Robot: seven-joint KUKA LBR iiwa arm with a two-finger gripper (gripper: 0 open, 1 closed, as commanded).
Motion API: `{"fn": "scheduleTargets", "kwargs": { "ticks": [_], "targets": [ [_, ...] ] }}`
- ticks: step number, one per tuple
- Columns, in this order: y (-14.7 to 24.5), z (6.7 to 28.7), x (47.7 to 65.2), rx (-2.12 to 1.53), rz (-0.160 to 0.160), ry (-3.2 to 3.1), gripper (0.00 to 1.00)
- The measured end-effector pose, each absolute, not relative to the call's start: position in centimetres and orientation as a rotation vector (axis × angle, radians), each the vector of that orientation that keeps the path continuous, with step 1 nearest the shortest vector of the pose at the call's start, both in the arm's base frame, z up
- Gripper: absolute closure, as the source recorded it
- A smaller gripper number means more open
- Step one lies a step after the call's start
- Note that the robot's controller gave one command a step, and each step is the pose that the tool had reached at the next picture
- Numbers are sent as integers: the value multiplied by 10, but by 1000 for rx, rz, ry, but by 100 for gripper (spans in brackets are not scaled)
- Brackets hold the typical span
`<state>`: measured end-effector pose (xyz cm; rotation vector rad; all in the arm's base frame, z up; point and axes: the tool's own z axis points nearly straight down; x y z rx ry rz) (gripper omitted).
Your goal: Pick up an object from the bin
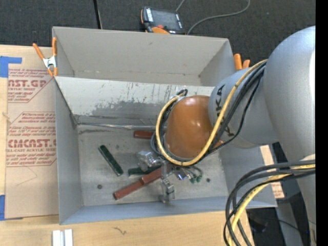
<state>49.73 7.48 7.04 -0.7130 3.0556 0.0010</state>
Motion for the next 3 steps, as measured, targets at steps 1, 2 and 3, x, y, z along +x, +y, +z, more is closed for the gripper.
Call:
{"fn": "scheduleTargets", "kwargs": {
  "ticks": [1,2,3],
  "targets": [
    [75,73,498,-710,2,3056,100],
    [70,79,501,-1562,-8,2685,100],
    [83,177,554,-2081,0,2345,100]
  ]
}}
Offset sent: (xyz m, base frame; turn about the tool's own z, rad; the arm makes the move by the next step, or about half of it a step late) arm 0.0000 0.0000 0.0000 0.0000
